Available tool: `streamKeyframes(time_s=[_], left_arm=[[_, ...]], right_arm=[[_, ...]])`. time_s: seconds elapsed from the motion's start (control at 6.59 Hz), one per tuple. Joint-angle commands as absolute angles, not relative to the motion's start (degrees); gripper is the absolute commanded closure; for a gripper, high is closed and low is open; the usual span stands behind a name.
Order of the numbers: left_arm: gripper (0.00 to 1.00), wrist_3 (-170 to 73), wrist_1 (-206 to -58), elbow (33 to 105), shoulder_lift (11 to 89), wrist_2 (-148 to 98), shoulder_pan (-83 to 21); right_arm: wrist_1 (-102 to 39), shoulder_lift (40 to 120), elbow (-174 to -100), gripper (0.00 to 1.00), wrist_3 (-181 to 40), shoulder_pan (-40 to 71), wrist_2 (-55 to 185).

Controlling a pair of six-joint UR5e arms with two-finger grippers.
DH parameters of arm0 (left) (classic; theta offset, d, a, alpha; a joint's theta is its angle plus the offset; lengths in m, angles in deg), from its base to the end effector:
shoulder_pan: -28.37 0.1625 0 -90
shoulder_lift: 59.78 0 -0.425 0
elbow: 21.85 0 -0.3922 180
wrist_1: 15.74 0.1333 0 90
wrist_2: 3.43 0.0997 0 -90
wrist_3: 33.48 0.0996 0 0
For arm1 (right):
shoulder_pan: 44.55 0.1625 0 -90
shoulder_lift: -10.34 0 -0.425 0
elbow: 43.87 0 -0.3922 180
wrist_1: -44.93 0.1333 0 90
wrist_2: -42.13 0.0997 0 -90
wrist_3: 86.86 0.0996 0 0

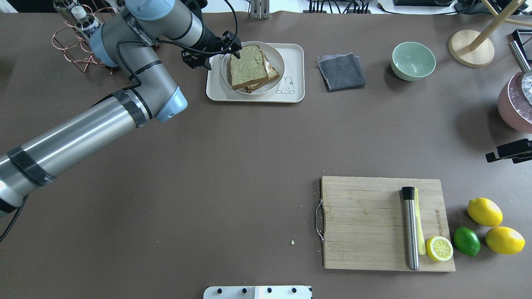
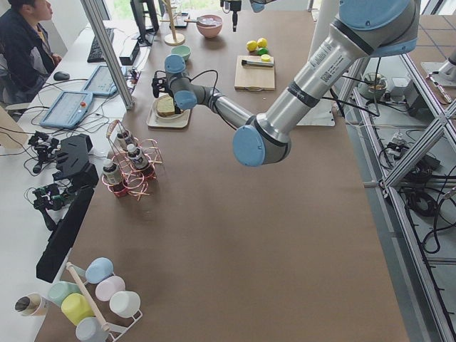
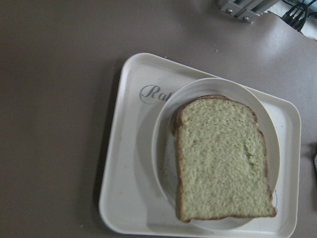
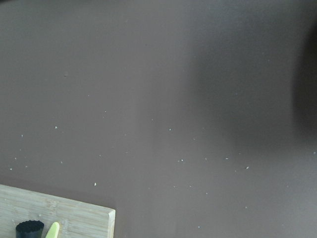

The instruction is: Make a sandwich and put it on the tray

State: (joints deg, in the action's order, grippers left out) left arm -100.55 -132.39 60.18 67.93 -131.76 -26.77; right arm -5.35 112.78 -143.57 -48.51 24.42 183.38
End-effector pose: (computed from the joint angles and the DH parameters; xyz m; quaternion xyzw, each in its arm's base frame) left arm 0.3533 -0.6323 0.2644 0.0563 0.5289 -0.0819 0.8429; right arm -0.0978 -0.4095 0.5861 0.0453 -0.4979 -0.0068 0.8660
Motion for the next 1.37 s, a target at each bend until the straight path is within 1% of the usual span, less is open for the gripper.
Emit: streamKeyframes(time_s=[0.0, 0.15, 0.3, 0.46, 0.61, 0.76, 1.21], left_arm=[[0.02, -78.17, -112.02, 76.86, 57.59, -133.6, -33.65], [0.02, -66.56, -106.85, 82.42, 51.02, -133.08, -36.73], [0.02, -56.7, -106.97, 83.78, 44.0, -133.25, -40.94], [0.02, -46.77, -106.71, 85.53, 38.79, -133.94, -45.42], [0.02, -38.14, -106.71, 85.64, 34.74, -133.95, -49.99], [0.02, -35.7, -106.71, 86.25, 32.7, -134.04, -52.38], [0.02, -35.33, -106.71, 86.17, 32.33, -134.04, -52.76]], right_arm=[[-13.98, 112.64, -143.18, 0.0, -62.68, 30.56, 183.28], [-20.48, 112.29, -143.27, 0.0, -72.26, 34.6, 181.54], [-29.25, 110.81, -143.27, 0.0, -81.84, 38.12, 178.13], [-38.47, 107.84, -143.01, 0.0, -90.81, 41.99, 175.75], [-44.31, 106.42, -142.92, 0.0, -96.9, 45.24, 174.42], [-45.15, 106.31, -141.79, 0.0, -98.62, 46.58, 174.49], [-45.16, 105.7, -142.13, 0.0, -98.37, 46.6, 175.02]])
